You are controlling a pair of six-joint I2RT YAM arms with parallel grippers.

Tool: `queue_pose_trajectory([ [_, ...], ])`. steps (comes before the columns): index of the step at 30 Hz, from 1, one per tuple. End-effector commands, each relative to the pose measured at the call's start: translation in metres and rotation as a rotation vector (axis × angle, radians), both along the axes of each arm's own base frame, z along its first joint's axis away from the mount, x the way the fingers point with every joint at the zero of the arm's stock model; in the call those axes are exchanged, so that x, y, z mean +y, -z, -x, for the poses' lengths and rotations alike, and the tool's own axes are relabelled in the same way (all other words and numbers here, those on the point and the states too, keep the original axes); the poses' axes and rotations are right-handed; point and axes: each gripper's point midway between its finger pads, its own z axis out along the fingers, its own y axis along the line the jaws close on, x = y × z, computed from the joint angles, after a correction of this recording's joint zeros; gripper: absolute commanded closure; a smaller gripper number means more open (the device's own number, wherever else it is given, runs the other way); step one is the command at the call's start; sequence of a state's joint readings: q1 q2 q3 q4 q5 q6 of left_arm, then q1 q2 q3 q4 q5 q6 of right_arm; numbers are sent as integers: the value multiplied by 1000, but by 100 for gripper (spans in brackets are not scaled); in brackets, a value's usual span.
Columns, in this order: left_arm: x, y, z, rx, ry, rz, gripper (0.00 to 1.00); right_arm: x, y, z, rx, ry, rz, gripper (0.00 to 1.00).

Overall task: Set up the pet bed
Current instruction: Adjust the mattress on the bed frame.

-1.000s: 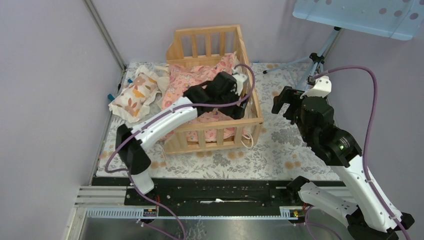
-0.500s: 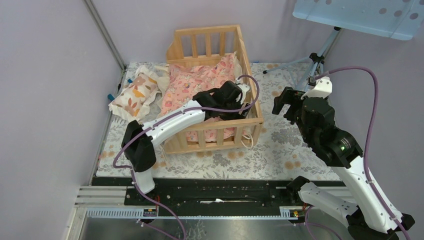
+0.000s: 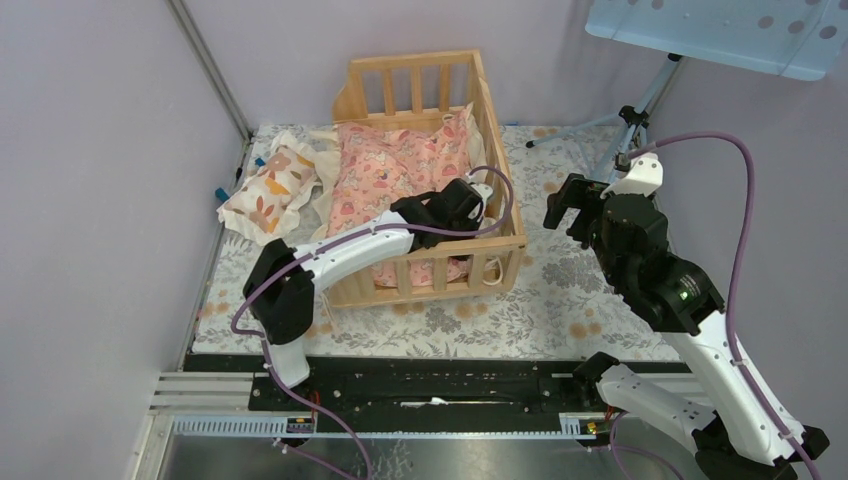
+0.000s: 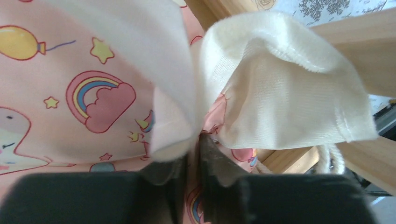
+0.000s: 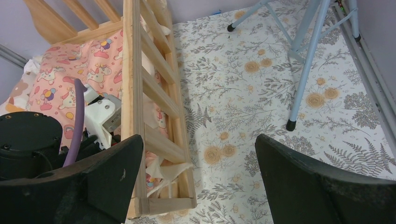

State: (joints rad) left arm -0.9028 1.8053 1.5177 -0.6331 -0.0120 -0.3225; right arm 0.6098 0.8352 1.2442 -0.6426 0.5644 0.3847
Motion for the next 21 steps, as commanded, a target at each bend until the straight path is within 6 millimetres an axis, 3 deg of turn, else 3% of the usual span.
queue_pose_trajectory([
  [1,-4,-23,1,-33,-10,49,94,1,-4,-3,-20,5,-3,3],
  [2,-3,-26,-3,-36,-25,57,100,2,-4,-3,-20,3,-5,3],
  [8,8,-71,-40,-41,-107,232,100,10,-5,-3,-20,-45,-8,2],
  [13,20,-120,-59,-90,-111,380,100,34,-10,2,-47,-201,-17,2],
  [21,36,-156,-72,-114,-68,484,100,89,-16,-2,-19,-467,-26,2],
])
